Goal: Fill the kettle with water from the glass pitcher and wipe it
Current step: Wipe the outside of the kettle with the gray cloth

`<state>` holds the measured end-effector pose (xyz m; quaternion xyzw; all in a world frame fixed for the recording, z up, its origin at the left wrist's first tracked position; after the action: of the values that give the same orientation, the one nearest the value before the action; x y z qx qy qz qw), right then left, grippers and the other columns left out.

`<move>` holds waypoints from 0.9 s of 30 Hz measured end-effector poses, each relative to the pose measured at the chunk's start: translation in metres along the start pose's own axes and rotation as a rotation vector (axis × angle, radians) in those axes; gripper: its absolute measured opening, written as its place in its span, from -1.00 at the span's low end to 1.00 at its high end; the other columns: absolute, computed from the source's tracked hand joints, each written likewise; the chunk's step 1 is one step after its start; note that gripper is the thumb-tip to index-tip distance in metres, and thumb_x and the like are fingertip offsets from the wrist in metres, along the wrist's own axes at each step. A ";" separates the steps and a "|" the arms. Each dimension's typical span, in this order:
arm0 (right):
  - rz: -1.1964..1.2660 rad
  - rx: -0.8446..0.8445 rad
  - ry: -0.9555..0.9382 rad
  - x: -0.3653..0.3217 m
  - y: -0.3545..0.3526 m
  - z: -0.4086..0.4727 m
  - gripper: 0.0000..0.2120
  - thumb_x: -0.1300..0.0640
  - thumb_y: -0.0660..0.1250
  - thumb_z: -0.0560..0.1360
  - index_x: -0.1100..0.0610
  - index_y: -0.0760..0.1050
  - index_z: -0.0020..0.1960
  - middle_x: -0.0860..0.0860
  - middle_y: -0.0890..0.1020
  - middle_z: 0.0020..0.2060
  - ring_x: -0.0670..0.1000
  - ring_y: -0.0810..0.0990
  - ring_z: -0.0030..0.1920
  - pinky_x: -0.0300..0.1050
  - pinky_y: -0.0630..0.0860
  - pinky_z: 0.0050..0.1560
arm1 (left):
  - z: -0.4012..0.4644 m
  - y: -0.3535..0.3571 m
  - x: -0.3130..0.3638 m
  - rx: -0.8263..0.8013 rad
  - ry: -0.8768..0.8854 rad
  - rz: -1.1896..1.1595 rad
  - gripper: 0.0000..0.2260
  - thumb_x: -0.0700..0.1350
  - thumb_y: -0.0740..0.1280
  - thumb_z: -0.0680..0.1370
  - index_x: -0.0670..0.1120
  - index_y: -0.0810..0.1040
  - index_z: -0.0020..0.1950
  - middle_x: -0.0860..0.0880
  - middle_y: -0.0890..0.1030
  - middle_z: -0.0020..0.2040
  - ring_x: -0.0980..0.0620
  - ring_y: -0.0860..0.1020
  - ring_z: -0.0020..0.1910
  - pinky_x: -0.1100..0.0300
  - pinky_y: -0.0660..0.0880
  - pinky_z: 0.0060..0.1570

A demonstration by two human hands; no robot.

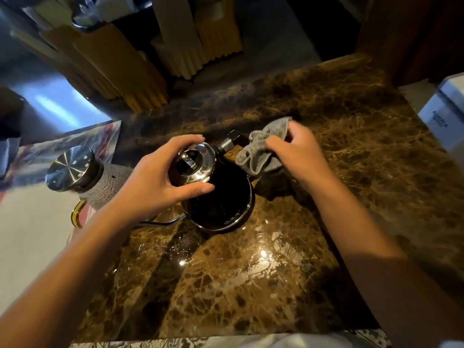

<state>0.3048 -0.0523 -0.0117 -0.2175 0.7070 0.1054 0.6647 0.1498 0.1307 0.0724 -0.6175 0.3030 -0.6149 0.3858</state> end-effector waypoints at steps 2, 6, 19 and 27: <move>-0.120 0.052 -0.131 -0.020 -0.001 0.012 -0.88 0.21 0.35 0.51 0.15 0.58 0.04 0.04 0.70 -0.07 0.01 0.66 -0.07 -0.11 0.58 -0.05 | -0.004 -0.002 0.002 0.042 -0.002 0.058 -0.27 0.29 0.46 0.45 0.07 0.34 0.53 0.18 0.41 0.48 0.26 0.40 0.42 0.29 0.40 0.36; -0.528 -0.186 -0.314 -0.039 0.042 0.017 -0.67 0.18 0.28 0.54 0.03 0.59 0.27 0.01 0.70 0.08 0.04 0.64 0.09 -0.05 0.56 0.07 | -0.024 -0.008 0.013 0.222 0.016 0.085 -0.39 0.32 0.35 0.50 0.03 0.43 0.45 0.07 0.46 0.42 0.07 0.42 0.42 0.01 0.43 0.38; -0.535 -0.426 -0.335 -0.028 0.029 -0.018 -0.84 0.17 0.43 0.54 -0.02 0.65 0.09 -0.08 0.69 -0.17 -0.14 0.66 -0.17 0.00 0.60 -0.11 | -0.026 0.002 0.006 0.187 0.049 -0.061 -0.53 0.06 0.43 0.54 0.01 0.51 0.43 0.02 0.44 0.52 0.05 0.30 0.58 -0.16 0.37 0.47; -0.612 -0.473 -0.454 -0.016 0.033 -0.059 -0.90 -0.10 0.46 0.54 -0.17 0.55 -0.06 -0.25 0.57 -0.20 -0.24 0.52 -0.08 -0.30 0.35 -0.12 | -0.016 0.005 0.000 0.130 0.058 -0.128 -0.56 -0.04 0.37 0.61 -0.01 0.45 0.49 0.07 0.39 0.56 0.11 0.17 0.62 -0.03 0.25 0.56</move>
<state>0.2381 -0.0466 0.0047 -0.5338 0.4027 0.1078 0.7357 0.1341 0.1263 0.0673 -0.5910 0.2332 -0.6745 0.3760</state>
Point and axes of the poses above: each hand's wrist, its own z-axis towards the middle knuckle, its own y-axis out of the palm, x = y × z, the point moved 10 cm from there along z, towards the middle knuckle
